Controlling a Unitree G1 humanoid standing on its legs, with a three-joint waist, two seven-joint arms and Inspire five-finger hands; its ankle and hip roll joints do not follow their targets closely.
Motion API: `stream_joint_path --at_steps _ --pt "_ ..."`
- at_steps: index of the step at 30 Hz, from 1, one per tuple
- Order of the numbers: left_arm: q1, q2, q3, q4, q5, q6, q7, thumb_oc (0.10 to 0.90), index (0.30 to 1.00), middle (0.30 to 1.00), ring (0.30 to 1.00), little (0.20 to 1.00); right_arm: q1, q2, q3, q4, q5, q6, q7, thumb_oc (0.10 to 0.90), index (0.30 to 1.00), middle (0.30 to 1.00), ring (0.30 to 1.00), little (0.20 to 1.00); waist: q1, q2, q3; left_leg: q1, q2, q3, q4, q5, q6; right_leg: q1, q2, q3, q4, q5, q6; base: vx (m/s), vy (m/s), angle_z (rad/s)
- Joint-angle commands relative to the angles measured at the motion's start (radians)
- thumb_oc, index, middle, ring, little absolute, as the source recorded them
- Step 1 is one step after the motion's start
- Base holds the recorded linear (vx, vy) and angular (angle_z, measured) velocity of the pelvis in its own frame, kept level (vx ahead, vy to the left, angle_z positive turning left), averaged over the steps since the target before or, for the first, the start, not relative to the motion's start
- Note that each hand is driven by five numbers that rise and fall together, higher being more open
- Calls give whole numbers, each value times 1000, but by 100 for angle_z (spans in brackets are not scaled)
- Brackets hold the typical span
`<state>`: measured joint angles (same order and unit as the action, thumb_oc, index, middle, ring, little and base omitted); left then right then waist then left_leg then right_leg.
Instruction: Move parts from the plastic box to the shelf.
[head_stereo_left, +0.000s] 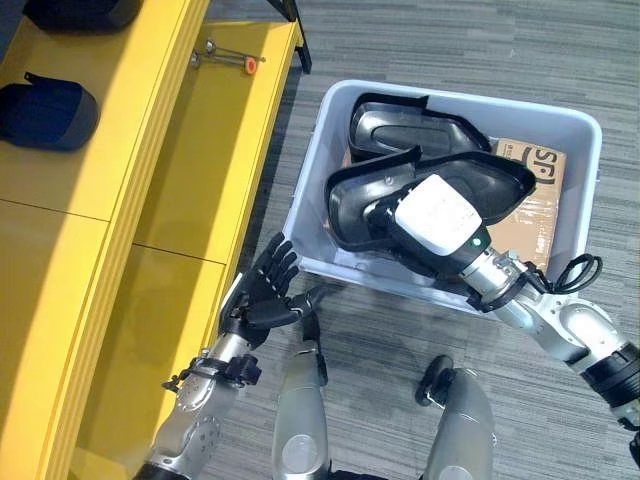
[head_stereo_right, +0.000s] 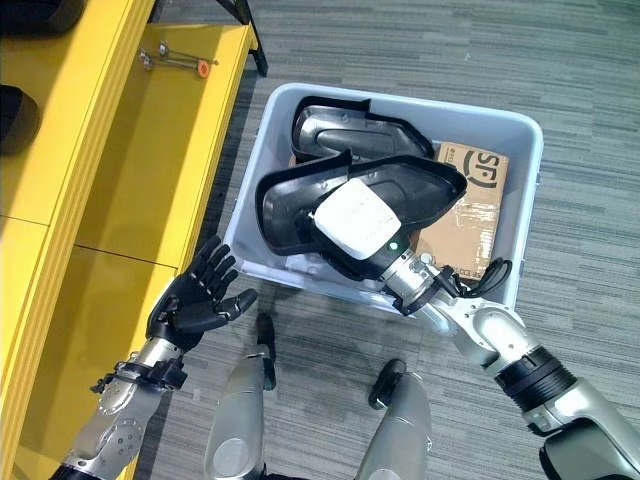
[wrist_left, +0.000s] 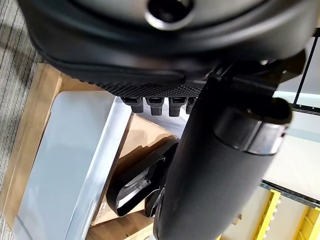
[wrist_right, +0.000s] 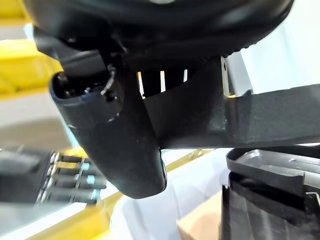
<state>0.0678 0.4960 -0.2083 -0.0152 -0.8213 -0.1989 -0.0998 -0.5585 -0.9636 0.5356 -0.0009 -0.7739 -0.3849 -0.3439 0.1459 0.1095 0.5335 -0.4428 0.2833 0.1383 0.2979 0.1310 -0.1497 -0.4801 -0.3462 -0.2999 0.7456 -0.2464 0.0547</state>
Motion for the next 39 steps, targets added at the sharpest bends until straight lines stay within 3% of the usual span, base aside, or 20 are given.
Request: stream_joint_path --at_steps 1,9,13,21,31,36,39 --pt "20 65 57 -119 -30 -74 -41 900 1000 1000 1000 1000 -175 -24 -33 -86 88 -98 -1 400 300 300 300 300 9 -43 -14 77 -25 75 56 -161 54 51 34 -34 74 -93 5 2 -79 -6" --pt "43 75 65 -109 -16 -79 -71 900 1000 1000 1000 1000 -248 -111 43 38 114 -104 39 400 300 300 300 300 26 -51 -14 76 -15 63 61 -150 49 47 33 -45 112 -113 -11 -8 -84 -2" --pt "54 82 69 -95 -4 -86 -97 900 1000 1000 1000 1000 -294 -162 120 175 -77 -93 -34 400 300 300 300 300 40 -54 -14 73 -4 55 59 -139 44 39 33 -54 136 -127 -21 -19 -96 0" --pt "69 90 76 -73 -4 -91 -130 900 1000 1000 1000 1000 -466 -219 315 395 -185 -69 -67 400 300 300 300 300 62 -55 -14 76 19 42 52 -114 31 28 24 -71 187 -158 -40 -5 -79 1" --pt "94 99 89 -42 -3 -96 -165 900 1000 1000 1000 1000 -625 -240 451 540 -141 -64 3 400 300 300 300 300 77 -61 -14 72 44 33 59 -101 20 0 17 -80 245 -187 -57 7 -73 -1" --pt "94 104 83 -30 -10 -94 -188 900 1000 1000 1000 1000 -677 -232 459 592 -114 -49 59 400 300 300 300 300 77 -54 -14 43 47 22 72 -98 16 -35 13 -73 273 -195 -58 -16 -52 -1" --pt "96 107 81 -25 -16 -97 -187 900 1000 1000 1000 1000 -706 -236 477 632 -86 11 61 400 300 300 300 300 76 -54 -14 33 52 20 72 -95 15 -52 14 -70 281 -197 -58 -8 -36 -2"
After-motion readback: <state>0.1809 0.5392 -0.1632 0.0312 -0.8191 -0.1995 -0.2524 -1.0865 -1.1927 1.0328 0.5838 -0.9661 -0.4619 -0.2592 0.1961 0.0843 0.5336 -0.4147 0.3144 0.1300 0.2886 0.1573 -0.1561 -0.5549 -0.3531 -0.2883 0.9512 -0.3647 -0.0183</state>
